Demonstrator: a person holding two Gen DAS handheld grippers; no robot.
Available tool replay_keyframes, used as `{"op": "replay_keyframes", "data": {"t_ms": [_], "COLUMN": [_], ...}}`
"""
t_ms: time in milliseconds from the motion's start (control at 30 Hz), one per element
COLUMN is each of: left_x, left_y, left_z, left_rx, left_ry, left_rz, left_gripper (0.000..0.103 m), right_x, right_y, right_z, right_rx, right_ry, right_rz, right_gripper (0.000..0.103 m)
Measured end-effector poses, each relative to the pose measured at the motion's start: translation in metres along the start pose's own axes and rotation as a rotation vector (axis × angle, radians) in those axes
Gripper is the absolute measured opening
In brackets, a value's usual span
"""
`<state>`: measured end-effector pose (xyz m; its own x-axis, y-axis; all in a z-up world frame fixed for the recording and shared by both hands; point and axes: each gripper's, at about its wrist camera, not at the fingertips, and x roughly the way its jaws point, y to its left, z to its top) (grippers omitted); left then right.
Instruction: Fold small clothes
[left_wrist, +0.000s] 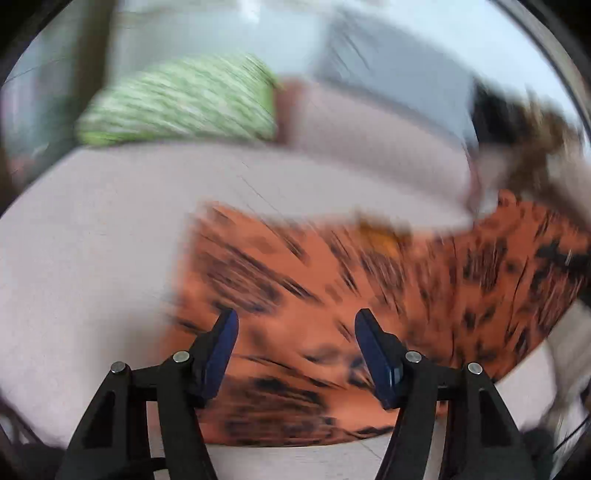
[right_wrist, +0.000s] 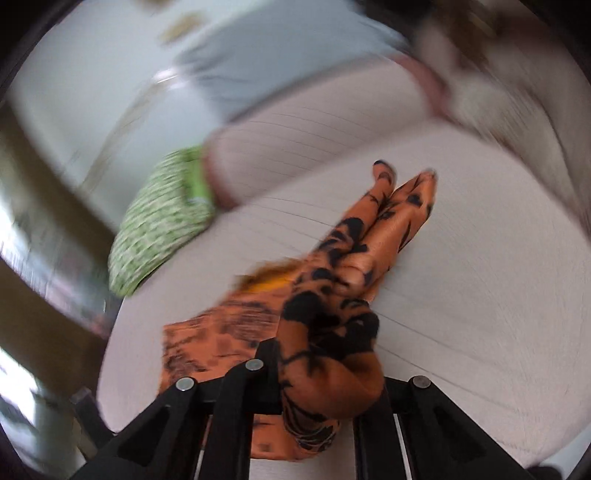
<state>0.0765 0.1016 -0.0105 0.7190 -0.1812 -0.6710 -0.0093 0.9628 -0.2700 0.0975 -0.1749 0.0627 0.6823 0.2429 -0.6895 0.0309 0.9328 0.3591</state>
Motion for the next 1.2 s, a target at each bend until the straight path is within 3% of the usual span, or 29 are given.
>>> {"op": "replay_keyframes", "data": {"t_ms": [67, 167, 267, 333, 400, 500, 633, 767, 1033, 1133, 1200], "left_x": [-0.035, -0.052, -0.039, -0.033, -0.034, -0.036, -0.035, -0.038, -0.036, -0.035, -0.037], "left_y": [0.047, 0.105, 0.145, 0.16, 0.156, 0.149, 0.148, 0.15, 0.145, 0.142, 0.143], "left_z": [0.01, 0.01, -0.005, -0.009, -0.007, -0.005, -0.003, -0.006, -0.006, -0.005, -0.006], "left_rx": [-0.126, -0.27, -0.361, -0.446, -0.397, -0.342, -0.344, -0.335, -0.327, -0.299, -0.295], "left_ry": [-0.089, -0.124, -0.054, -0.002, -0.021, -0.045, -0.041, -0.043, -0.038, -0.036, -0.041], "left_rz": [0.073, 0.152, 0.2, 0.155, 0.154, 0.162, 0.131, 0.132, 0.134, 0.137, 0.137], "left_gripper": [0.067, 0.067, 0.067, 0.067, 0.067, 0.067, 0.067, 0.067, 0.067, 0.067, 0.067], "right_x": [0.008, 0.043, 0.122, 0.171, 0.179, 0.17, 0.163, 0.185, 0.175, 0.177, 0.169], "right_y": [0.058, 0.131, 0.173, 0.178, 0.182, 0.185, 0.2, 0.203, 0.197, 0.199, 0.199], "right_z": [-0.009, -0.042, -0.097, -0.13, -0.139, -0.122, -0.11, -0.134, -0.139, -0.147, -0.146], "right_rx": [-0.129, -0.275, -0.356, -0.377, -0.38, -0.351, -0.355, -0.374, -0.393, -0.4, -0.372], "right_ry": [-0.008, 0.045, 0.24, 0.386, 0.371, 0.375, 0.354, 0.402, 0.363, 0.344, 0.343], "right_rz": [0.035, 0.089, 0.097, 0.061, 0.042, 0.071, 0.091, 0.082, 0.107, 0.114, 0.16], "right_gripper": [0.012, 0.012, 0.012, 0.012, 0.013, 0.013, 0.016, 0.019, 0.02, 0.024, 0.035]}}
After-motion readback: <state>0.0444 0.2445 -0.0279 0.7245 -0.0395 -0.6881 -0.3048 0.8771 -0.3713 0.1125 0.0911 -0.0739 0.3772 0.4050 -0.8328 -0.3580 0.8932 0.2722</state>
